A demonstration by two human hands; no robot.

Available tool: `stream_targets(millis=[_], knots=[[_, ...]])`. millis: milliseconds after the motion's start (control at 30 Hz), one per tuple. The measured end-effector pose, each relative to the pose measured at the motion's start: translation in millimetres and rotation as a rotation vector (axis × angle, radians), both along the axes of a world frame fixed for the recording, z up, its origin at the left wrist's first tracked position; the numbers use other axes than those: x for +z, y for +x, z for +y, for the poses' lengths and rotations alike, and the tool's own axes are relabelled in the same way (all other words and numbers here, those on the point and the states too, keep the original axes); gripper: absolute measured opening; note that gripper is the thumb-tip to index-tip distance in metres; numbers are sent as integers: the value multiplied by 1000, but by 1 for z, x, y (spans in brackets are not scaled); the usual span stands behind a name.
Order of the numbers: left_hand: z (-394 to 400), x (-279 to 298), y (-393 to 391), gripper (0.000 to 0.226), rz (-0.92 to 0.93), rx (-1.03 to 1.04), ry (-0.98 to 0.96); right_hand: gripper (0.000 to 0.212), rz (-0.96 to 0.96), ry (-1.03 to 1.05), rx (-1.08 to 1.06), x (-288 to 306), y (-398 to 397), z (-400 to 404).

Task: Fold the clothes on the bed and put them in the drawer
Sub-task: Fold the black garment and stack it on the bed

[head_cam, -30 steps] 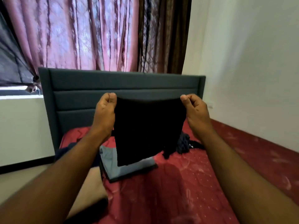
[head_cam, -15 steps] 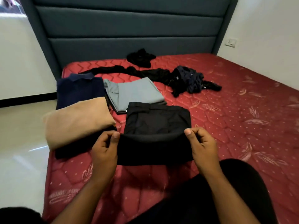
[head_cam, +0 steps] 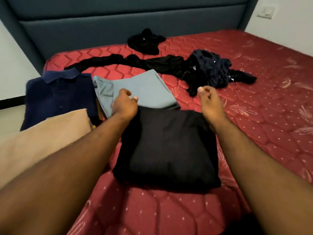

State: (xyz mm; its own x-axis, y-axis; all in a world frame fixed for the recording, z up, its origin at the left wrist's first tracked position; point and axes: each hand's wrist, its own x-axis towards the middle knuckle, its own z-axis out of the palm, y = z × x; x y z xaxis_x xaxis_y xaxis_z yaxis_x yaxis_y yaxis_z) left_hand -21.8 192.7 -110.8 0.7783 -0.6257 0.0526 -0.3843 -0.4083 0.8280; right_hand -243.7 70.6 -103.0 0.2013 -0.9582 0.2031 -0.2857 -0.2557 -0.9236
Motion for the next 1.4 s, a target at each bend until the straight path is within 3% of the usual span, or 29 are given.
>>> stream_targets(millis=[100,167,267,367,467,533,633,733,867,900,967,1100,1133,1200,1267,1400], knots=[[10,-24,-7,16,25,-32,-26,25,-3,117,-57,-31,-34,-3],[39,-57,-19,31,56,-32,16,33,133,293,-61,-66,-67,9],[78,-99,-31,81,148,-22,221,64,386,544,-53,-92,-83,21],[95,-107,-38,75,33,-28,241,90,304,631,-80,-91,-78,54],[111,-96,-41,93,211,-50,170,124,299,628,-48,-94,-83,95],[130,-90,-55,92,334,-59,179,116,252,700,-32,-85,-91,115],[144,-90,-76,65,351,-78,69,106,149,839,34,-76,-98,118],[157,-84,-79,58,325,-70,-125,98,142,743,4,-68,-108,119],[190,-94,-92,67,321,-127,128,109,507,712,91,-75,-121,128],[197,-93,-91,57,256,-107,202,106,513,712,48,-73,-118,131],[190,-89,-83,48,221,-7,212,103,339,708,-50,-68,-111,131],[166,-88,-54,91,702,87,52,81,29,698,-74,-58,-89,135],[162,-88,-53,86,804,76,63,69,-26,724,-63,-61,-86,136],[160,-64,-60,53,892,32,100,44,-78,772,-27,-61,-82,138],[151,-49,-63,30,927,-45,130,33,-83,793,-13,-59,-81,134],[133,-40,-60,36,1019,-106,5,36,-176,818,59,-52,-78,123]])
